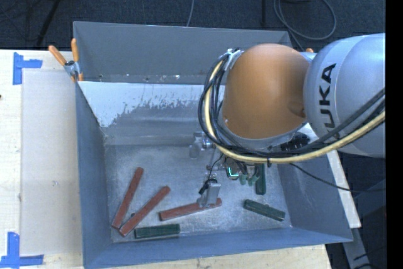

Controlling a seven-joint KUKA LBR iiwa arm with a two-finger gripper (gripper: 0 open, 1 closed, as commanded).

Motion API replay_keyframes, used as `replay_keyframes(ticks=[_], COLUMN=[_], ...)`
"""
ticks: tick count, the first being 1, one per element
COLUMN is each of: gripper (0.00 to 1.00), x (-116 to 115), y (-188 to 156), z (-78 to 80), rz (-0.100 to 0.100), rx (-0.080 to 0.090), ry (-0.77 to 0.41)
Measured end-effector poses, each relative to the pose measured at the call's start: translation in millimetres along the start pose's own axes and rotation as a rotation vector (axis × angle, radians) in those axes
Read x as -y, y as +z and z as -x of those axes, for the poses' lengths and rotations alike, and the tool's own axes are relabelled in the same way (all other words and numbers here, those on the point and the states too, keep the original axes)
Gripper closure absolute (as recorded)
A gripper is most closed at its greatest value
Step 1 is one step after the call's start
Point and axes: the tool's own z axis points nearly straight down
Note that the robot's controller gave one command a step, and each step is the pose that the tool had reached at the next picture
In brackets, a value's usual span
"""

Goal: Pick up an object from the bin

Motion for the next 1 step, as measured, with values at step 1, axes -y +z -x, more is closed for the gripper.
replay_keyframes(ticks=[1], gripper=[0.0], x=[0.9], y=[-3.2], z=[1.5], rz=[0.001], rx=[0.007], ry=[0.005])
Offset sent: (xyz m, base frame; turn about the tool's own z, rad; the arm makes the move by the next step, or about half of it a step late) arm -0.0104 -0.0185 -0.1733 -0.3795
